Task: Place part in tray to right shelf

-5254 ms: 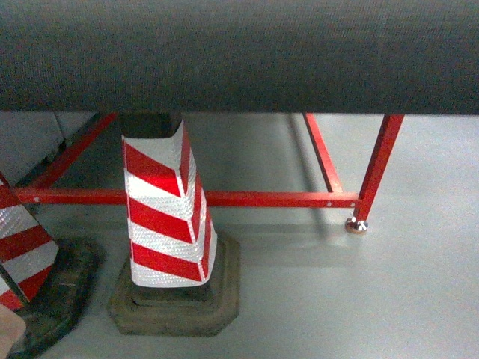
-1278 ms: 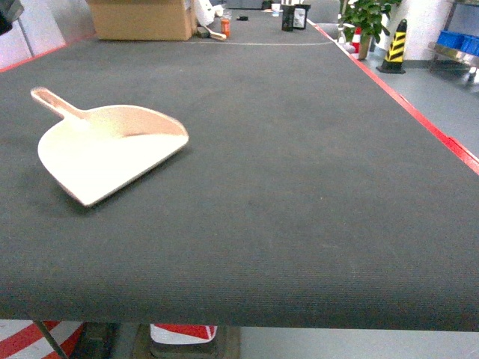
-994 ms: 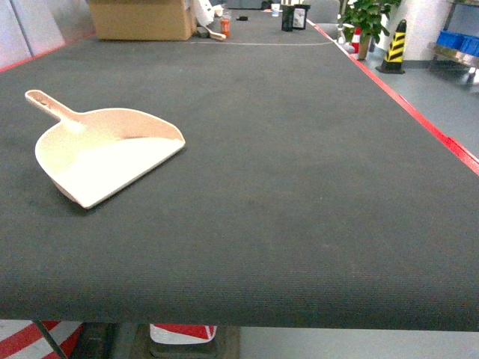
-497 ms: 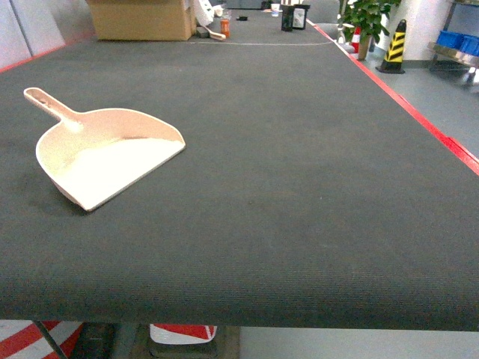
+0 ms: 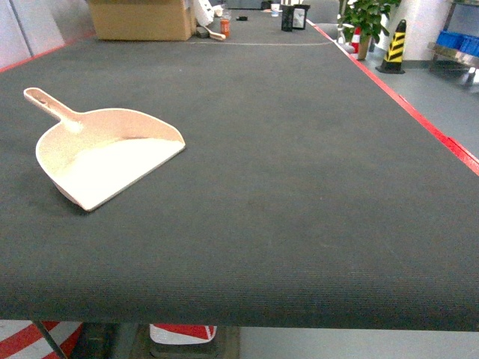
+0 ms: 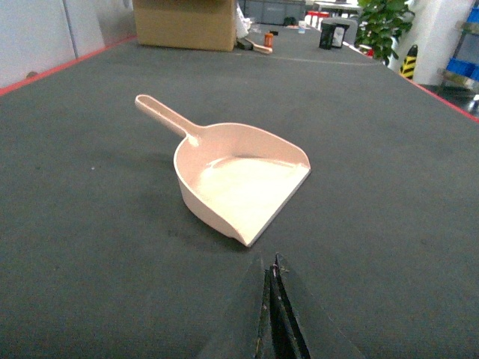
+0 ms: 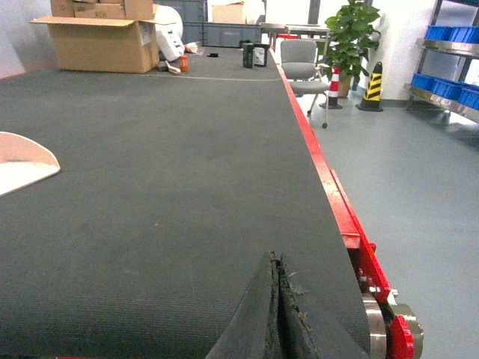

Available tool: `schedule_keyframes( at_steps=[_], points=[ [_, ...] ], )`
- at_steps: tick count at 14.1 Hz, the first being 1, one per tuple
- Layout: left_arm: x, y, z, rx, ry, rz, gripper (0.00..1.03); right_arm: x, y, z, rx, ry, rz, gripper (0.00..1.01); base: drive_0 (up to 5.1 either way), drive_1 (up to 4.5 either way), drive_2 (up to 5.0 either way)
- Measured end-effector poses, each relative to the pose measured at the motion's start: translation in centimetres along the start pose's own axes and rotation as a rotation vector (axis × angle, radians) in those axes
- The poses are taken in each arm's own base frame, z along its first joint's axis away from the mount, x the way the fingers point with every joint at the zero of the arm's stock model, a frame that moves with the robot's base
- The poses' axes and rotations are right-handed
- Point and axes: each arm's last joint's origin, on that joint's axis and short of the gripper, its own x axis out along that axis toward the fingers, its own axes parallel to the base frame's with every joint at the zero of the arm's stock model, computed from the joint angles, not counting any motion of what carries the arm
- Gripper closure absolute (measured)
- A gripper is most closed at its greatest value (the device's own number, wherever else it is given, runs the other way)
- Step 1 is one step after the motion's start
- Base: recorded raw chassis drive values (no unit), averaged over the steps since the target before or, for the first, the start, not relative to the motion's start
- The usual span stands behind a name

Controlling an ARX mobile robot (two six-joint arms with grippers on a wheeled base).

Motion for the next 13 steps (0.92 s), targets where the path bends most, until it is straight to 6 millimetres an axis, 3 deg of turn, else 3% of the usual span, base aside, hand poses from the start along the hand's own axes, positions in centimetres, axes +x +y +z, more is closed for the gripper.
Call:
schedule_keyframes(
  at_steps=[13],
  points=[
    [-3.4, 0.0, 0.9, 0.0, -0.04, -0.001, 1.01, 0.0, 0.0, 0.0, 0.0, 0.0, 0.0, 0.99, 0.0, 0.0, 0.0]
  ],
)
